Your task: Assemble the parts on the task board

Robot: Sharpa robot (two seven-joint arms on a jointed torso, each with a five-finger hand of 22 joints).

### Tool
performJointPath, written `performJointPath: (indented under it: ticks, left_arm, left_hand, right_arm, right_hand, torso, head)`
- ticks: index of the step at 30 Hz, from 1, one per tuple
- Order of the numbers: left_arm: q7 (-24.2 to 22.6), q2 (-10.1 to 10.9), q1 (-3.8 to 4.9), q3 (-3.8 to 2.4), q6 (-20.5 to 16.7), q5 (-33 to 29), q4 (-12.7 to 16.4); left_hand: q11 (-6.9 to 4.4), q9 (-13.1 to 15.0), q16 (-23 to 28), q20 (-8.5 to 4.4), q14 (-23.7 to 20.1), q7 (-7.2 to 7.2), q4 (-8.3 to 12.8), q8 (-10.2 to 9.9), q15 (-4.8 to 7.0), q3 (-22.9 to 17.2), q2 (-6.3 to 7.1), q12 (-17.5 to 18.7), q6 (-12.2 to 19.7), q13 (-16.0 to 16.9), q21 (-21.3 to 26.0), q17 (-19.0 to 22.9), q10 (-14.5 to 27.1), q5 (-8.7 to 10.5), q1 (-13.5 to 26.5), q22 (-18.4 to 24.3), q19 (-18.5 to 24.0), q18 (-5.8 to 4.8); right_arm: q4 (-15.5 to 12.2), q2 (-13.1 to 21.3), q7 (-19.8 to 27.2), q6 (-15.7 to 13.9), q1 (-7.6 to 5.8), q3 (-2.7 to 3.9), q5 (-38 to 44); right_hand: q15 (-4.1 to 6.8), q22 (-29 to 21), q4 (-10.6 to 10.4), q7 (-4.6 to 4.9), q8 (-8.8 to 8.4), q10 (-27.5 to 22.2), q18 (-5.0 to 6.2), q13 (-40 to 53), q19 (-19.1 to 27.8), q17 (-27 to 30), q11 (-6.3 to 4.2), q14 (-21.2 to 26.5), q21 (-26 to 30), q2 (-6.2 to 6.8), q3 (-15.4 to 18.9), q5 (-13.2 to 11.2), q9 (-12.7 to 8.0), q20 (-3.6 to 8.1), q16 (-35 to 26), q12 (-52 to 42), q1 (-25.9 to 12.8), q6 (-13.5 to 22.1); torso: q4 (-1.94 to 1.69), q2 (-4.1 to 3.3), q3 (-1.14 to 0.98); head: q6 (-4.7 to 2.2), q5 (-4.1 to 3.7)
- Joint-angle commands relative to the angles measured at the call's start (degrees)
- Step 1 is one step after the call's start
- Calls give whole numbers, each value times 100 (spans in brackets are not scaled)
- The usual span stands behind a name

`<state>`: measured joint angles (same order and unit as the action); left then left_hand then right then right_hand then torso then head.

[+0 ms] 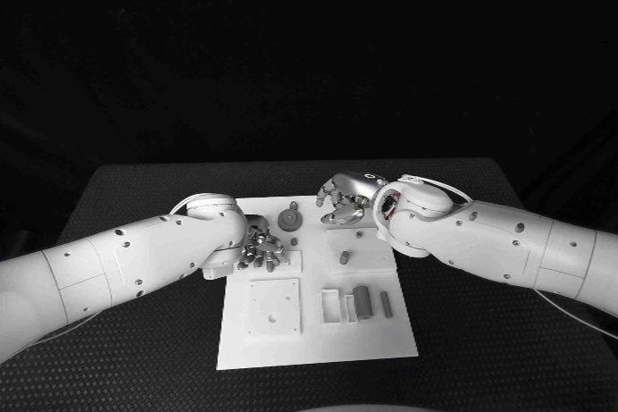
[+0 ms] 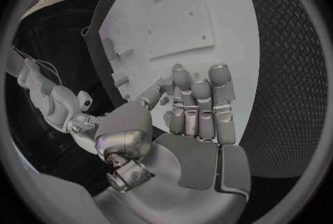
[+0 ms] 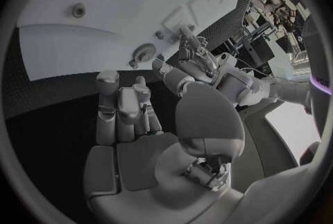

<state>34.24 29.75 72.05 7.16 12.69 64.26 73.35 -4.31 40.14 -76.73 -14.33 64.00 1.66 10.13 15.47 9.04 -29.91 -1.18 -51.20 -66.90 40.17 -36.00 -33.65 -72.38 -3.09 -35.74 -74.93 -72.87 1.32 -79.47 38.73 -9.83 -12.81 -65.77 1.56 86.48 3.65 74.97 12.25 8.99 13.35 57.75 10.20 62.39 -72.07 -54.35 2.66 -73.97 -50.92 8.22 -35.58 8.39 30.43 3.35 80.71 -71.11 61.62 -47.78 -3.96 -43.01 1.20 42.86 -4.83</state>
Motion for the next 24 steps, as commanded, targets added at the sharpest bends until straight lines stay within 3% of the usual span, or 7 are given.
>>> performJointPath:
  ticks: [1,24]
  left_arm:
    - [-23,-4,0,-2,19,-41,8]
    - [-40,28,-3,-1,-45,82,130]
  left_hand:
    - [-11,-1,-16,-8,-4,19,-49,25,23,6,102,-31,-16,5,-34,4,15,23,42,-87,29,156]
    - [-27,19,-45,-21,14,3,-31,50,38,-39,63,-54,-33,19,-60,-8,-7,16,-20,-98,4,167]
  right_arm:
    - [-5,-1,19,59,3,0,19]
    - [-7,-9,23,58,4,-2,17]
  right_hand:
    - [-24,104,-44,40,-32,-35,480,-5,17,4,23,6,24,-6,2,19,-6,39,-31,-30,-52,-8]
    - [-25,104,-46,40,-32,-35,480,-7,17,6,23,7,24,-8,2,19,-6,39,-33,-31,-53,-8]
  torso:
    - [3,0,-1]
    - [-3,1,6]
  head:
    - [-3,1]
    - [10,-1]
